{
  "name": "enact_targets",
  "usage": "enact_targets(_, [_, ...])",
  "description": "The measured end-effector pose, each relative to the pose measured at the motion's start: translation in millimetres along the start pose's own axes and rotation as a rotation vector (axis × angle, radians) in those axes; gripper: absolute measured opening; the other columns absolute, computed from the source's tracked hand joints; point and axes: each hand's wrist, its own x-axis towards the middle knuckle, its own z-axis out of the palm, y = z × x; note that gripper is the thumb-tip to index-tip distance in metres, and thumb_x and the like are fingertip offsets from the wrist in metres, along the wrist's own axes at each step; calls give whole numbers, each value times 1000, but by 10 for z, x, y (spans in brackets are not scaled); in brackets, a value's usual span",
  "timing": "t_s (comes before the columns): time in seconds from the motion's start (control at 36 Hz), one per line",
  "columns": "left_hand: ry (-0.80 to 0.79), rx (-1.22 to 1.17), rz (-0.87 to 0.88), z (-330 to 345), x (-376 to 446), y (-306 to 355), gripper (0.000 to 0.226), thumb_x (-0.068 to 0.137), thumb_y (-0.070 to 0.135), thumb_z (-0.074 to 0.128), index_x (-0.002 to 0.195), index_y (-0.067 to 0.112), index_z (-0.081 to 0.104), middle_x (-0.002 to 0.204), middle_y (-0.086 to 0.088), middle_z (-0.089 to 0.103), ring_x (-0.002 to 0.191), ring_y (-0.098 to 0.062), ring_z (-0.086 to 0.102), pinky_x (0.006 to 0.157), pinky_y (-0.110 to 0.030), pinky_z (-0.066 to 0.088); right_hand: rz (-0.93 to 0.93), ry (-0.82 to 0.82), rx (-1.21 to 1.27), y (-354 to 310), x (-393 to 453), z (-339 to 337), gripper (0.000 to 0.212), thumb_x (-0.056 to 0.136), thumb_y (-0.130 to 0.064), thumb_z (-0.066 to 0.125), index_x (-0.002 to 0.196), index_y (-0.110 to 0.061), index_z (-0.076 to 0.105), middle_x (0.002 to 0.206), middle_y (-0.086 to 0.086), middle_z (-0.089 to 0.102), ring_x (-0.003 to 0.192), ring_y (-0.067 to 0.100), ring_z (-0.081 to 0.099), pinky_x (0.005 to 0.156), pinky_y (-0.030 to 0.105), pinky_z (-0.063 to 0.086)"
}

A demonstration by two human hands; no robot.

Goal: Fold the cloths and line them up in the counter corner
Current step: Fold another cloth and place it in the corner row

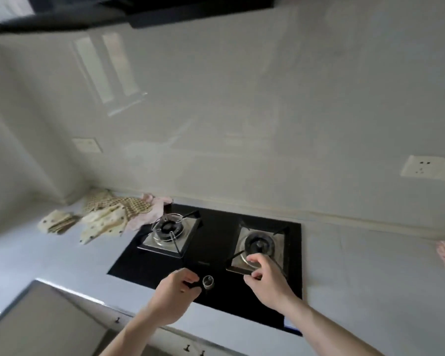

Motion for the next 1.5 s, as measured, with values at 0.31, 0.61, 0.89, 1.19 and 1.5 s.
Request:
enact_targets(0.31, [288, -56, -103, -1190, -937, -1512, 20, 90, 29, 71, 102, 42, 62, 111, 19, 62, 95, 4, 61, 77, -11, 45, -153, -263, 18, -1401, -22, 1688, 38, 86, -40, 68, 120, -47, 52, 121, -21, 51, 107, 0, 58, 90, 22, 51])
enact_targets(0.61, [436, -101, -206, -1947, -1026, -2537, 20, 86, 31, 72, 99, 44, 63, 108, 21, 61, 96, 3, 59, 76, -12, 42, -267, -415, -37, -2234, 481, 2801, 36, 88, -33, 67, 119, -45, 52, 123, -22, 50, 109, -1, 55, 81, 17, 49])
enact_targets(0.89, [430, -8, -311, -2810, -629, -3321, 17, 88, 37, 70, 98, 46, 60, 110, 21, 58, 97, 0, 60, 76, -12, 43, -252, -547, -74, -2618, 1228, 3953, 32, 87, -30, 66, 114, -41, 54, 122, -20, 48, 107, 0, 55, 89, 21, 49])
enact_targets(1.19, [337, 33, -340, -3299, 160, -3932, 21, 85, 32, 71, 92, 47, 57, 109, 17, 55, 94, -1, 59, 79, -15, 45, -212, -569, -171, -2759, 2061, 4611, 32, 91, -26, 63, 119, -34, 52, 123, -14, 45, 110, 4, 50, 92, 27, 52])
enact_targets(1.5, [139, 116, -300, -3619, 1160, -4369, 20, 89, 38, 65, 105, 43, 54, 126, 15, 42, 104, -7, 58, 93, -27, 50, -93, -476, -268, -2689, 2562, 4830, 35, 94, -28, 61, 127, -30, 50, 131, -13, 44, 112, 7, 49, 89, 19, 41])
